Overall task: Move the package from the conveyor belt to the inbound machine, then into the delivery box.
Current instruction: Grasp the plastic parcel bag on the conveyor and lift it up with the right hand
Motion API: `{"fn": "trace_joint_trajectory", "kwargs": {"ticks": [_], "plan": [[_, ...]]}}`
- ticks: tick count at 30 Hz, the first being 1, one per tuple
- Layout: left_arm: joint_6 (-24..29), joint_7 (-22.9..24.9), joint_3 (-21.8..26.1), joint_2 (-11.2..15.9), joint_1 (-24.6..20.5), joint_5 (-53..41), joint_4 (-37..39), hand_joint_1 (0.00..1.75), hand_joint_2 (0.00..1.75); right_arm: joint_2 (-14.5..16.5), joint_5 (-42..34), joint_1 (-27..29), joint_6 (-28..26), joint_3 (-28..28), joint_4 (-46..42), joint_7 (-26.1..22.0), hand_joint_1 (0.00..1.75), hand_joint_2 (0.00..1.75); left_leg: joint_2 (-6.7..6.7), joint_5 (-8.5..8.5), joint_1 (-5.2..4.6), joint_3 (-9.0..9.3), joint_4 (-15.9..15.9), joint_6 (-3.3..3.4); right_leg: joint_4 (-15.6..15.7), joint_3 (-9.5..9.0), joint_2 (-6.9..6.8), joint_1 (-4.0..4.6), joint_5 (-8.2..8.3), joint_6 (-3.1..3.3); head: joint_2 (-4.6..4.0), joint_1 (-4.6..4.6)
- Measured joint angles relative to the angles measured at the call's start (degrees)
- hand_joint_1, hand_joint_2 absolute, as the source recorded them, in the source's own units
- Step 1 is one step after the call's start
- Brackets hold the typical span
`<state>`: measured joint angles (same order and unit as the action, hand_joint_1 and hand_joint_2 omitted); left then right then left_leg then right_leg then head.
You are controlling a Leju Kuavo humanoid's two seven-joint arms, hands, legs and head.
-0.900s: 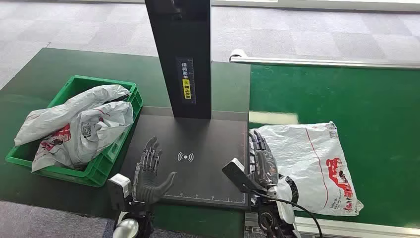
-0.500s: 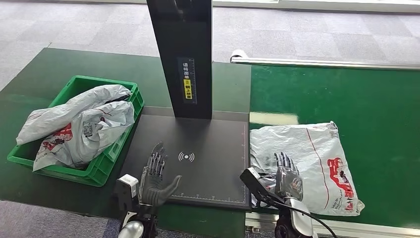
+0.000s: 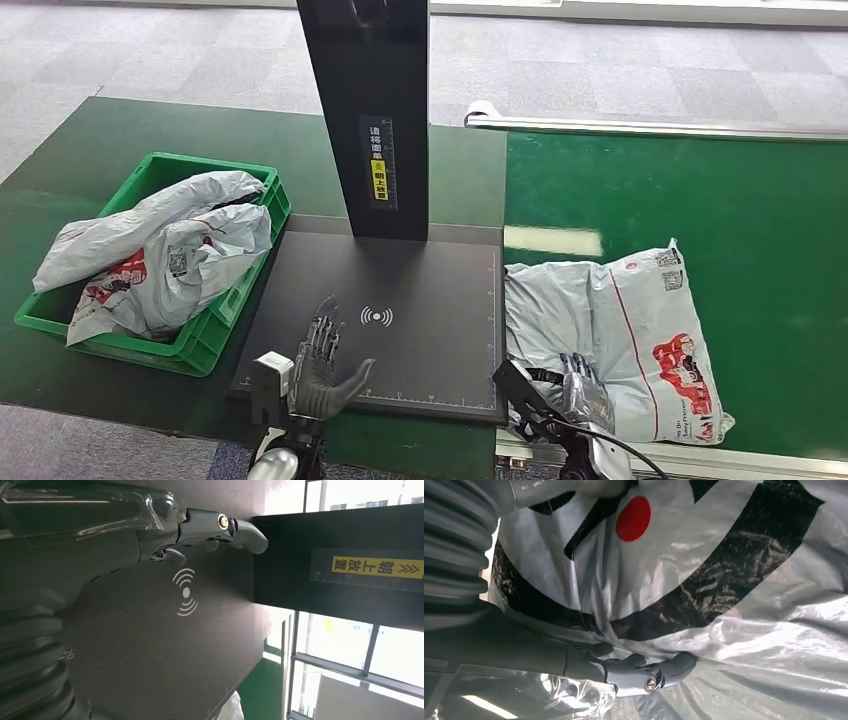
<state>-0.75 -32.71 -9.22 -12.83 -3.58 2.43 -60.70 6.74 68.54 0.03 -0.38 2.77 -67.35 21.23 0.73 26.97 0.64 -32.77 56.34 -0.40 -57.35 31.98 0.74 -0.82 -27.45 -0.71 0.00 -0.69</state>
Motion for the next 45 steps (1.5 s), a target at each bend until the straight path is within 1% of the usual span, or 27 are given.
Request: {"fn": "trace_joint_trajectory", "kwargs": {"ticks": [2, 7, 14, 17, 21, 25, 27, 29, 34, 36, 38, 39, 40, 41, 43, 45], "plan": [[0.20, 0.04, -0.02, 0.00, -0.22, 0.08, 0.45, 0.00, 1.75, 0.00, -1.17, -0.65, 0.10, -0.39, 1.29, -0.88, 1.75, 1.75, -0.01, 0.03, -0.01, 0.10, 0.00, 0.04, 0.01, -0.09, 0.00, -0.01, -0.01, -0.02, 0.00, 0.00], [0.85, 0.04, -0.14, 0.00, -0.61, 0.63, 1.35, 0.00, 1.75, -0.02, -4.08, -2.78, -1.82, -1.00, 4.38, -3.14, 1.75, 1.75, -0.06, 0.06, -0.02, 0.39, 0.00, 0.07, 0.01, -0.29, 0.06, -0.02, -0.02, -0.03, 0.00, 0.01], [1.07, -0.02, -0.17, 0.00, -0.66, 0.93, 1.80, 0.00, 1.75, -0.07, -5.90, -4.03, -3.99, -1.00, 5.15, -3.44, 1.75, 1.75, -0.06, 0.05, -0.02, 0.48, 0.00, 0.07, 0.01, -0.43, 0.06, -0.01, -0.02, -0.03, 0.00, 0.01], [1.24, -0.10, -0.08, 0.02, -0.63, 1.02, 1.81, 0.00, 1.75, -0.07, -6.27, -3.56, -6.48, -0.98, 4.05, -3.55, 1.75, 1.75, -0.01, 0.05, -0.02, 0.43, 0.01, 0.08, 0.01, -0.42, 0.03, -0.02, -0.03, -0.04, 0.00, 0.01], [1.83, -0.15, 0.11, 0.26, -0.19, 1.16, 1.44, 0.00, 1.75, -0.25, -5.60, -0.32, -9.37, -0.98, -2.85, -2.66, 1.75, 1.75, 0.07, 0.05, -0.06, 0.20, 0.01, 0.08, 0.01, -0.24, -0.03, -0.06, -0.04, -0.07, 0.00, 0.00], [2.01, -0.16, 0.32, 0.51, 0.35, 1.37, 0.59, 0.00, 1.75, -0.80, -5.29, 2.19, -10.36, -1.07, -10.89, -1.99, 1.75, 1.75, 0.01, 0.06, -0.07, 0.09, 0.01, 0.09, 0.00, -0.10, 0.00, -0.07, -0.04, -0.07, 0.00, 0.00], [2.02, -0.16, 0.41, 0.54, 0.49, 1.55, 0.33, 0.00, 1.75, -0.95, -5.29, 2.93, -10.50, -1.09, -13.24, -1.91, 1.75, 1.75, 0.01, 0.07, -0.07, 0.08, 0.01, 0.09, 0.01, -0.09, 0.00, -0.07, -0.04, -0.07, 0.00, 0.00], [2.02, -0.28, 0.54, 0.55, 0.57, 1.66, 0.19, 0.00, 1.75, -1.07, -5.23, 3.57, -11.81, -1.09, -14.85, -2.30, 1.75, 1.75, 0.01, 0.07, -0.07, 0.08, 0.01, 0.09, 0.01, -0.08, 0.00, -0.07, -0.04, -0.07, 0.00, -0.01], [1.97, -1.40, 1.31, 0.54, 1.10, 0.79, -0.53, 0.00, 1.75, -1.92, -5.38, 5.76, -20.44, -1.95, -21.92, -5.40, 1.75, 1.75, 0.02, 0.07, -0.07, 0.07, 0.01, 0.10, 0.01, -0.08, 0.00, -0.08, -0.04, -0.07, 0.00, 0.00], [1.91, -1.93, 1.72, 0.54, 1.46, 0.27, -1.09, 0.00, 1.75, -2.21, -5.85, 6.70, -23.51, -2.97, -26.10, -7.83, 1.75, 1.75, 0.00, 0.07, -0.08, 0.06, 0.01, 0.10, 0.00, -0.07, 0.01, -0.08, -0.04, -0.07, 0.00, 0.00], [1.87, -2.33, 2.19, 0.55, 1.68, -0.19, -1.80, 0.00, 1.75, -2.38, -7.77, 7.01, -24.70, -3.69, -29.74, -11.19, 1.75, 1.75, -0.03, 0.08, -0.08, 0.03, 0.01, 0.10, 0.00, -0.07, 0.03, -0.08, -0.04, -0.07, 0.00, -0.01], [1.85, -2.49, 2.45, 0.58, 1.69, -0.41, -2.21, 0.00, 1.75, -2.49, -9.98, 6.66, -23.79, -3.75, -31.05, -13.11, 1.75, 1.75, -0.05, 0.08, -0.08, 0.02, 0.01, 0.10, 0.00, -0.07, 0.05, -0.08, -0.04, -0.07, 0.00, -0.01], [1.84, -2.63, 2.76, 0.63, 1.67, -0.58, -2.68, 0.00, 1.75, -2.69, -13.22, 5.93, -21.60, -3.58, -31.94, -15.14, 1.75, 1.75, -0.07, 0.08, -0.08, 0.01, 0.00, 0.10, 0.00, -0.08, 0.06, -0.08, -0.03, -0.07, 0.00, -0.01], [1.84, -2.75, 3.10, 0.72, 1.64, -0.75, -3.22, 0.00, 1.75, -2.94, -17.34, 4.81, -18.18, -3.18, -32.38, -17.15, 1.75, 1.75, -0.09, 0.07, -0.08, 0.02, 0.00, 0.10, 0.00, -0.09, 0.08, -0.07, -0.03, -0.07, 0.00, -0.01], [1.78, -2.88, 3.88, 0.93, 1.50, -1.03, -4.29, 0.00, 1.75, -3.48, -26.25, 1.79, -9.68, -1.60, -31.81, -20.62, 1.75, 1.75, -0.12, 0.03, -0.07, 0.07, 0.00, 0.12, 0.00, -0.11, 0.11, -0.07, -0.01, -0.06, 0.00, -0.01], [1.56, -2.89, 4.73, 1.22, 1.25, -1.16, -5.17, 0.00, 1.75, -3.94, -32.62, -1.83, -2.73, 0.63, -29.28, -23.06, 1.75, 1.75, -0.09, -0.04, -0.07, 0.11, 0.00, 0.14, 0.00, -0.13, 0.09, -0.06, 0.02, -0.08, 0.00, -0.01]]}}
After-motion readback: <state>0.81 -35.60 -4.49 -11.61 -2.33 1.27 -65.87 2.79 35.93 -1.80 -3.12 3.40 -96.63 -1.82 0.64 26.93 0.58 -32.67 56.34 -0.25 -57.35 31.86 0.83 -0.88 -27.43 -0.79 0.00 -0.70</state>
